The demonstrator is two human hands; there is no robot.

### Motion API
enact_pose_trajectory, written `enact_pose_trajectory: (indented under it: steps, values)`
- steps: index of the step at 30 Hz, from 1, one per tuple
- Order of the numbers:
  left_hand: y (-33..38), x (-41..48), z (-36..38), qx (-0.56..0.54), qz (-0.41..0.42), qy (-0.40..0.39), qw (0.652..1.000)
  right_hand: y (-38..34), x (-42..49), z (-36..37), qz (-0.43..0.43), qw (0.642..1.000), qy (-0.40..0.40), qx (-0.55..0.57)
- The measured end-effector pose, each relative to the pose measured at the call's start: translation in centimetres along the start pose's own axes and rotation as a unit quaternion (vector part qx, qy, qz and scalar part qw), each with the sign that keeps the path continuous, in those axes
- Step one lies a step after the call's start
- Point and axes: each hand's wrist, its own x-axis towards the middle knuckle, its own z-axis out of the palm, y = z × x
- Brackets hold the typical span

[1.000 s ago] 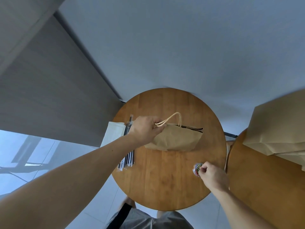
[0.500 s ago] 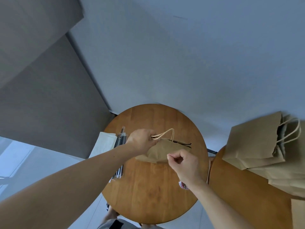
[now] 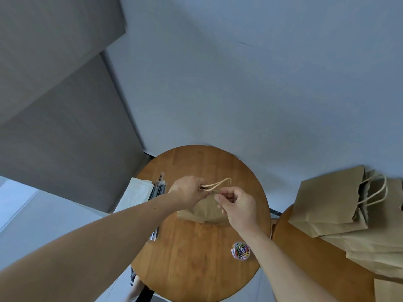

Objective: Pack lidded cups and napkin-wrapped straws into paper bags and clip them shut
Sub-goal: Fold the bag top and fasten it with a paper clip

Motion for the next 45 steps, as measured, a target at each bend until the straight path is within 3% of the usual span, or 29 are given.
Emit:
enact_pose_trajectory:
  steps: [10,18,27,34,45]
  values:
    - [0.0,0.4,0.1,-0.005,0.008,-0.002,1.0,-0.4,0.6,0.0,-0.028,1.0,-0.01,-0.003]
    - [0.3,-0.1,0.2,-0.001,0.037,0.049,0.998,-1.0,2.0,0.3,-0.155,0.974,0.011,-0.167]
    - [0.5,-0.2,0.0,0.016,0.066,0.042,0.997,-1.0,3.2,0.1,-0.155,0.956,-0.028,-0.248]
    - [0.3,-0.2,0.0,0.008,0.084,0.051,0.995,-1.0,3.5,0.2,-0.214,0.928,-0.038,-0.304]
    - [0.1,-0.4,1.2,0.014,0.085,0.088,0.992,-1.0,3.5,-0.3,-0.178,0.882,-0.094,-0.425]
